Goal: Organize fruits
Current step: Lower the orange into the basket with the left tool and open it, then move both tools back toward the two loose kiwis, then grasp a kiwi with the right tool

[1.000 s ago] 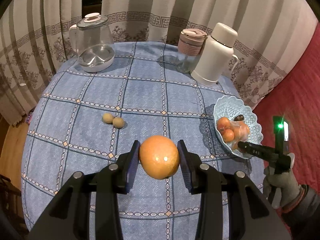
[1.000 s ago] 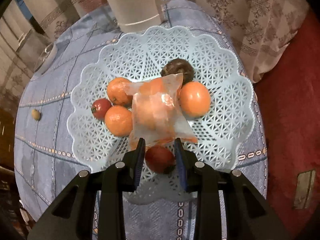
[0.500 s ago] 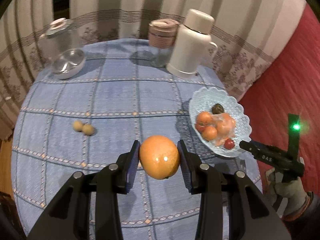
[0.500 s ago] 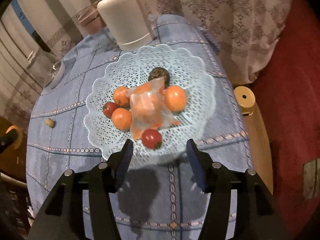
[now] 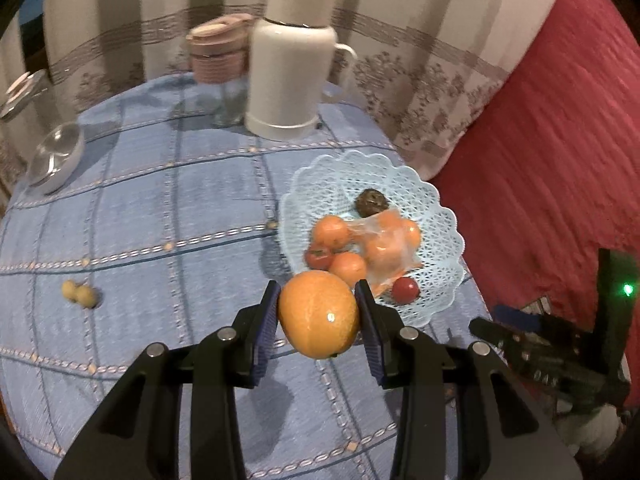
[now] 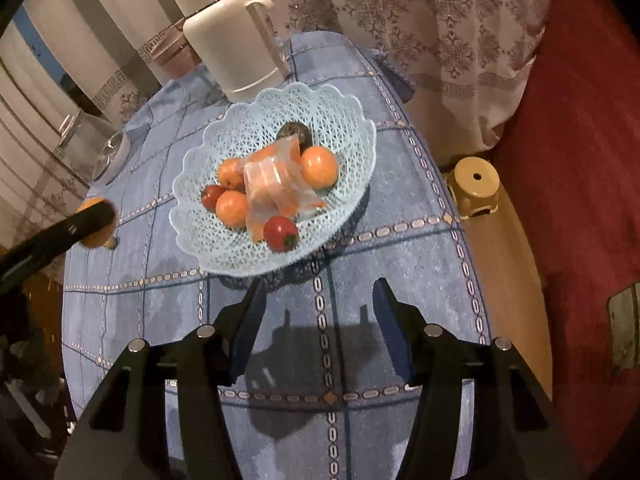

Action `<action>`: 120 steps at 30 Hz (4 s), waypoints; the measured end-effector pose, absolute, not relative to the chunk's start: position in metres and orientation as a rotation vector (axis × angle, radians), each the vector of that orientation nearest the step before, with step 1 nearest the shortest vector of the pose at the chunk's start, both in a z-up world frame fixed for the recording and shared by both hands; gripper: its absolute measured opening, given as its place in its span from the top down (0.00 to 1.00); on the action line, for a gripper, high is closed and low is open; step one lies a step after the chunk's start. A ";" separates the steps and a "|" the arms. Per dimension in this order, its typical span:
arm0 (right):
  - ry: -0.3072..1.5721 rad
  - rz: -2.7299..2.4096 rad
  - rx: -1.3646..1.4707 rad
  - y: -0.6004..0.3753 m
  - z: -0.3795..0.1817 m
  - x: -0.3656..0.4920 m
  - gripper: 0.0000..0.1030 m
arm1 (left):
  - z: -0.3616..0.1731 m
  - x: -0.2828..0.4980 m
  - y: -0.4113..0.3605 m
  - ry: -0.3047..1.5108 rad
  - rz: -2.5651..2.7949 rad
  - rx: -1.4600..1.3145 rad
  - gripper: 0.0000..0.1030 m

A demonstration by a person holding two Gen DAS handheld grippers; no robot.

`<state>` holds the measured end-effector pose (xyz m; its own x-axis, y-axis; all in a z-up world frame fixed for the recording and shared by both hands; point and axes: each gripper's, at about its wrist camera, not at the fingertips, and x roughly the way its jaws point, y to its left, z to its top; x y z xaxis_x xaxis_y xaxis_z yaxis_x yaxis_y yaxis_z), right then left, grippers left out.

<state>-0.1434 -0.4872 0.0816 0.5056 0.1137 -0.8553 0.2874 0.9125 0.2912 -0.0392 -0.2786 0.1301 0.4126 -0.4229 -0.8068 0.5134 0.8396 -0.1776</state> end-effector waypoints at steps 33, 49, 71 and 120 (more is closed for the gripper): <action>1.076 -0.021 0.426 -0.462 0.078 -0.134 0.44 | 0.103 -0.013 -0.273 1.070 -0.489 0.088 0.40; 1.078 0.065 0.397 -0.403 0.086 -0.115 0.44 | 0.116 -0.018 -0.194 1.055 -0.380 0.031 0.32; 1.126 0.254 0.306 -0.270 0.080 -0.055 0.44 | 0.108 -0.020 -0.025 1.087 -0.127 -0.058 0.32; 1.233 0.304 0.041 -0.115 0.017 0.105 0.73 | 0.074 0.018 0.085 1.155 -0.107 -0.074 0.32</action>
<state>0.1046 -0.1154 0.0170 0.2959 0.2510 -0.9217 -0.2066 0.9588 0.1948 0.0177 0.0850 0.0736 0.3996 -0.1230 -0.9084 0.0466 0.9924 -0.1139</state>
